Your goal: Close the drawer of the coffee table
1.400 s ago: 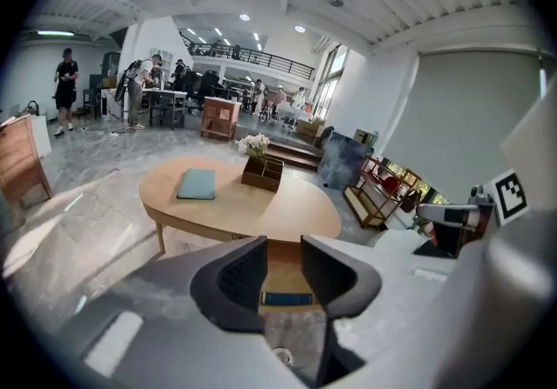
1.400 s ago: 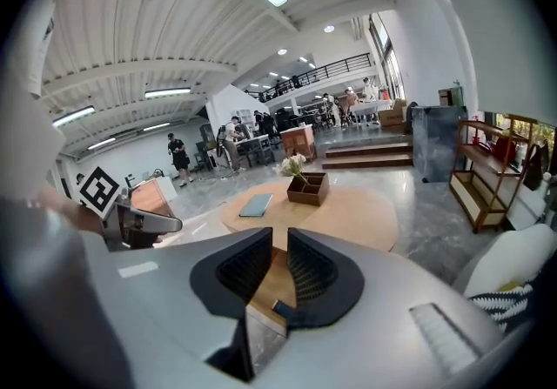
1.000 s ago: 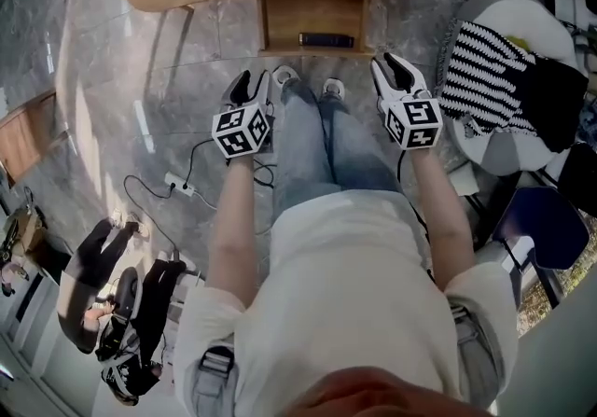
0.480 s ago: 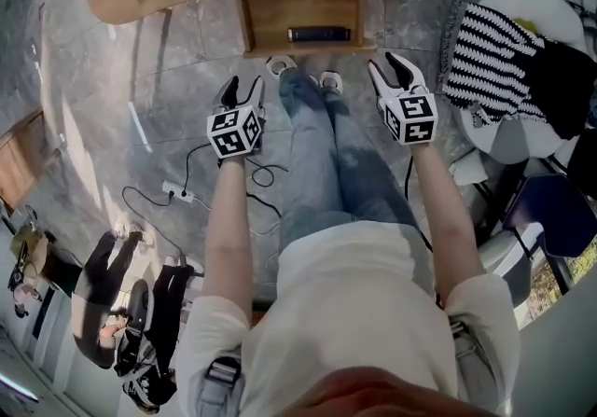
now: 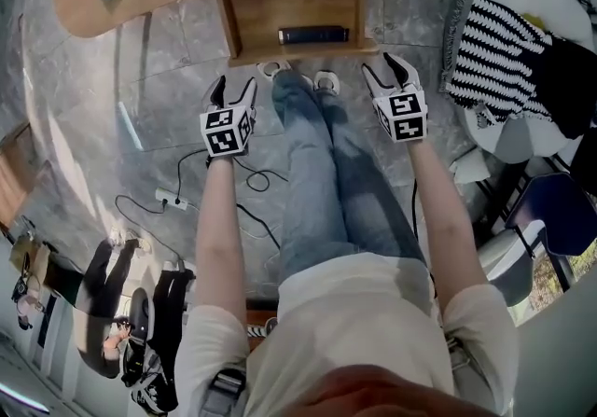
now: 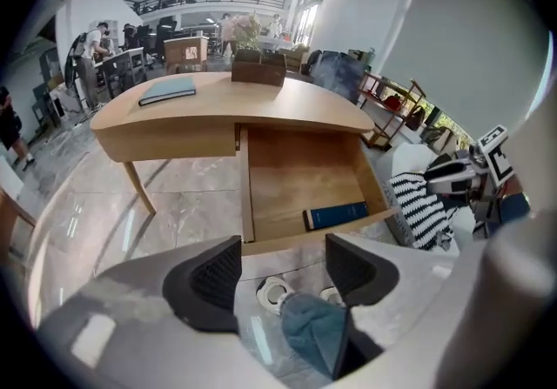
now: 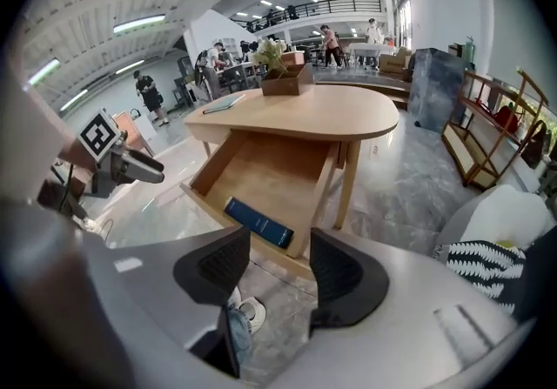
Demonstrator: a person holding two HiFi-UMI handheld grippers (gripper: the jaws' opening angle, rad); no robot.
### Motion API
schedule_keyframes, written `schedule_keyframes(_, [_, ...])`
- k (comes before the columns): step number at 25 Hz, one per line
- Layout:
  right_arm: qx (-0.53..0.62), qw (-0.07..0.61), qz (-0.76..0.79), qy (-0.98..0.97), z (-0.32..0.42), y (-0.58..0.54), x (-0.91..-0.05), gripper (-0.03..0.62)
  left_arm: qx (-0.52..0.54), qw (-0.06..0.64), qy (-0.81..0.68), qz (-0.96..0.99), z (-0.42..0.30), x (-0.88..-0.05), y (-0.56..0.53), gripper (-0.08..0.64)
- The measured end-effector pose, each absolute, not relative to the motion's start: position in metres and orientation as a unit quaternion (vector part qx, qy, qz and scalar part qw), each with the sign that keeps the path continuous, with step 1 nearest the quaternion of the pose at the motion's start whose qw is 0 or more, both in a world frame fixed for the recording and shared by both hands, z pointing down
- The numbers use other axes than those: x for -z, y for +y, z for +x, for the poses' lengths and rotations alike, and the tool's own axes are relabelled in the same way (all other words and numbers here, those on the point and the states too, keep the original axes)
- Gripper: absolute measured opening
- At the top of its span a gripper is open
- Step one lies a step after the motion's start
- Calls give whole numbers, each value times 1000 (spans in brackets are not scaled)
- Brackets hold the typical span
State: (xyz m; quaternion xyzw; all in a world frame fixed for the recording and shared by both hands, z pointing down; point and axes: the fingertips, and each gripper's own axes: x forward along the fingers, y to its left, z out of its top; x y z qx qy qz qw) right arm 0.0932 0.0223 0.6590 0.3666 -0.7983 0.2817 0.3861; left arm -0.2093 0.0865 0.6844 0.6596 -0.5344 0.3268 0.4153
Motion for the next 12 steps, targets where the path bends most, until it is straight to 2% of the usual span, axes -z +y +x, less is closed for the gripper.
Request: schedule_keyframes(12, [-250,476,314,-782,106,33,-744,265,-413,395,-486,661,-217,-765,94,360])
